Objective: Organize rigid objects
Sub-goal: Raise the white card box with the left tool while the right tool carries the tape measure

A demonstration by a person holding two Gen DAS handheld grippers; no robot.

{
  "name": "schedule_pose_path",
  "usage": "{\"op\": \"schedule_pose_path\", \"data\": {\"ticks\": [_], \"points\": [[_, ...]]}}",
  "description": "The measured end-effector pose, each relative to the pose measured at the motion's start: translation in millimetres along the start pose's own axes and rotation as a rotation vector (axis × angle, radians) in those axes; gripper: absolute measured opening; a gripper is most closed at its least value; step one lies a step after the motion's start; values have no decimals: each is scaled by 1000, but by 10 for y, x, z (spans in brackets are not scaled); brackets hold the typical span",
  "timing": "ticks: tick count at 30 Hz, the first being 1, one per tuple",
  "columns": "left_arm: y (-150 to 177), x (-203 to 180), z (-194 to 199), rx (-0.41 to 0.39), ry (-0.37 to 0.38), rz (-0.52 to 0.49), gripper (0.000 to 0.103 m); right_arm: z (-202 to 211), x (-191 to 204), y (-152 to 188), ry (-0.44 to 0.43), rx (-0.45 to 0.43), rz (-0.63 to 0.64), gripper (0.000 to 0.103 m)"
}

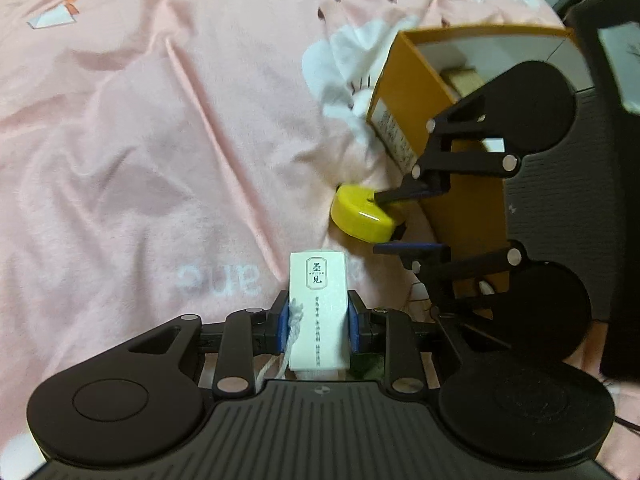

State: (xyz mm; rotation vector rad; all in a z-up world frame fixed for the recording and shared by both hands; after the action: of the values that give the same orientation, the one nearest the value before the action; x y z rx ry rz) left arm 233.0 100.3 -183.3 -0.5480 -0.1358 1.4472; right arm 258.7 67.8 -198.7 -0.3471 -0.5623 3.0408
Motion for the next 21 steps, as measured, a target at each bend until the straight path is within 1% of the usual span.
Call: {"op": "schedule_pose_path", "data": {"ticks": [2, 4, 6, 10, 12, 17, 19, 21], "points": [[23, -8, -27, 7, -9, -18, 31, -68, 20, 42, 22, -1, 17, 28], [20, -33, -14, -4, -15, -26, 31, -77, -19, 73, 29, -13, 13, 29], [27, -47, 21, -17, -15, -29, 31, -42, -6, 64, 43, -29, 9, 28], [34, -28, 115, -43, -13, 4, 31, 88, 10, 52, 68, -76, 12, 22], [21, -18, 174, -60, -17, 18, 31, 209, -3, 20, 60, -108, -20, 20], [-62, -6, 393, -116, -17, 60, 31, 510, -52, -46, 39, -184, -72, 20], [-103, -28, 487, -136, -17, 70, 31, 632, -59, -72, 43, -214, -90, 20], [-172, -71, 604, -165, -22, 60, 31, 776, -64, -89, 58, -249, -94, 19]]}}
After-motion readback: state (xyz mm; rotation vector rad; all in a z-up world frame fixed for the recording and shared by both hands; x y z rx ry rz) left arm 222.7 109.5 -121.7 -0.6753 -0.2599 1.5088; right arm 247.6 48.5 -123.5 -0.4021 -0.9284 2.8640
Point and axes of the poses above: each gripper's, at about its wrist camera, not at the fingertips, and z roughly against the way its jaws point, x to its left, y to its underside, the point moved 10 cm from there along -z, roughly the way its jaws point, and after that the axes turned 12 degrees about -x, right-handed, at the moved point
